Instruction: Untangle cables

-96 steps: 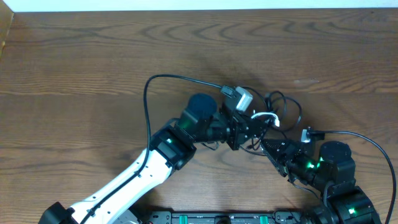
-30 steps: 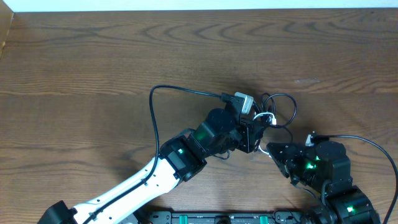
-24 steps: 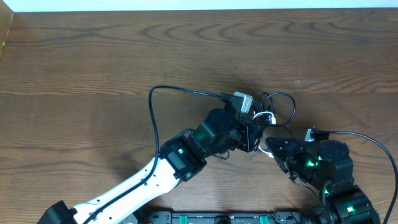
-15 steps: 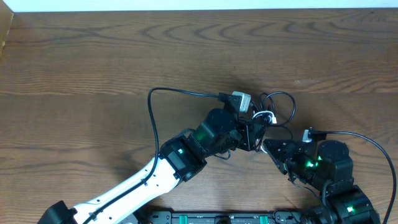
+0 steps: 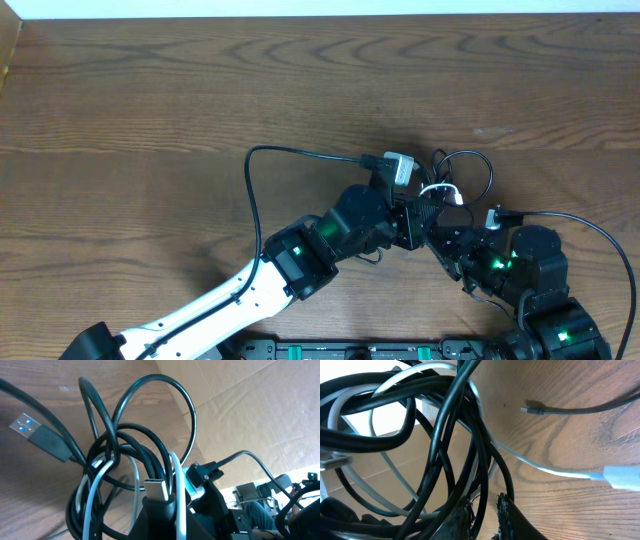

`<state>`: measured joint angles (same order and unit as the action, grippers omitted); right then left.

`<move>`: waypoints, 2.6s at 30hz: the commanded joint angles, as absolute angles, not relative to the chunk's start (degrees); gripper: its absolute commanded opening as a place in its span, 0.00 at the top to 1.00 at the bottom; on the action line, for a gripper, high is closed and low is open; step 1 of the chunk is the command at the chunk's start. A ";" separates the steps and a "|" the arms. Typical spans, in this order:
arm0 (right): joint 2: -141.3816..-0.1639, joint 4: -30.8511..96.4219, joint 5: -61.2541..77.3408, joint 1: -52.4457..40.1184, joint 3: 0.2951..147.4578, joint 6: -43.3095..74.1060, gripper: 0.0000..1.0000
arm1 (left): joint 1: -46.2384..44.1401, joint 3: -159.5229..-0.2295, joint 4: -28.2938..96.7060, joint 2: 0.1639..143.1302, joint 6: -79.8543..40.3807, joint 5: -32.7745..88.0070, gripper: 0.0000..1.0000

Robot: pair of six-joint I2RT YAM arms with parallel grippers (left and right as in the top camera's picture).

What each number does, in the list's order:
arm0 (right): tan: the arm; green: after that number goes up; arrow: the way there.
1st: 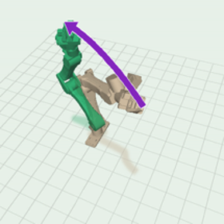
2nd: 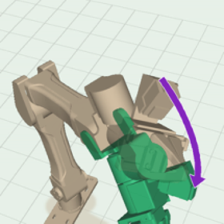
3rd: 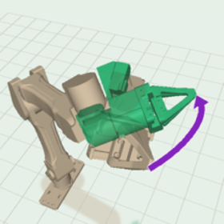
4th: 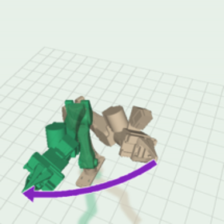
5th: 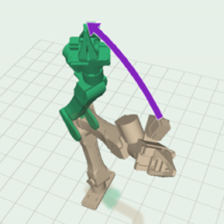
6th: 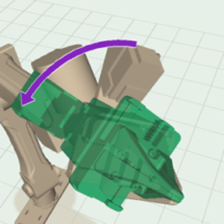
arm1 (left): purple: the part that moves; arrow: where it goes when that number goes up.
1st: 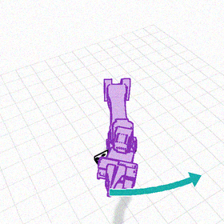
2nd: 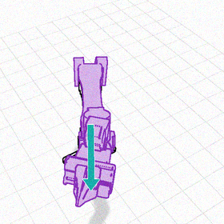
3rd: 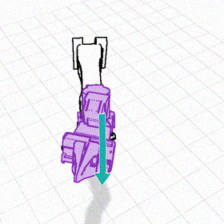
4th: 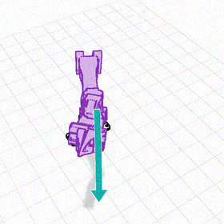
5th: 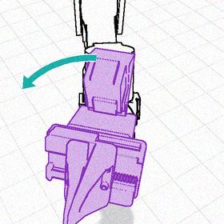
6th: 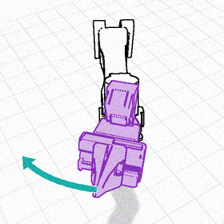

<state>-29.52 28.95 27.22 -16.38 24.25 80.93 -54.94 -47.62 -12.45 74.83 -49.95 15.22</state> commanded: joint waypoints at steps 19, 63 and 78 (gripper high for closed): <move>-29.28 22.90 35.55 -16.95 24.58 90.19 0.79 | -59.18 -48.88 -13.43 75.11 -52.12 5.23 0.92; -29.28 28.88 10.61 -16.93 24.58 49.84 0.95 | -47.31 -48.88 5.13 73.34 -20.62 23.16 0.92; -29.28 38.63 8.03 -16.93 24.58 55.90 0.55 | -47.31 -48.88 8.64 73.34 -15.97 15.73 0.28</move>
<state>-29.52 38.30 9.15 -16.38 24.16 53.98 -47.46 -47.62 7.84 74.46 -17.28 20.34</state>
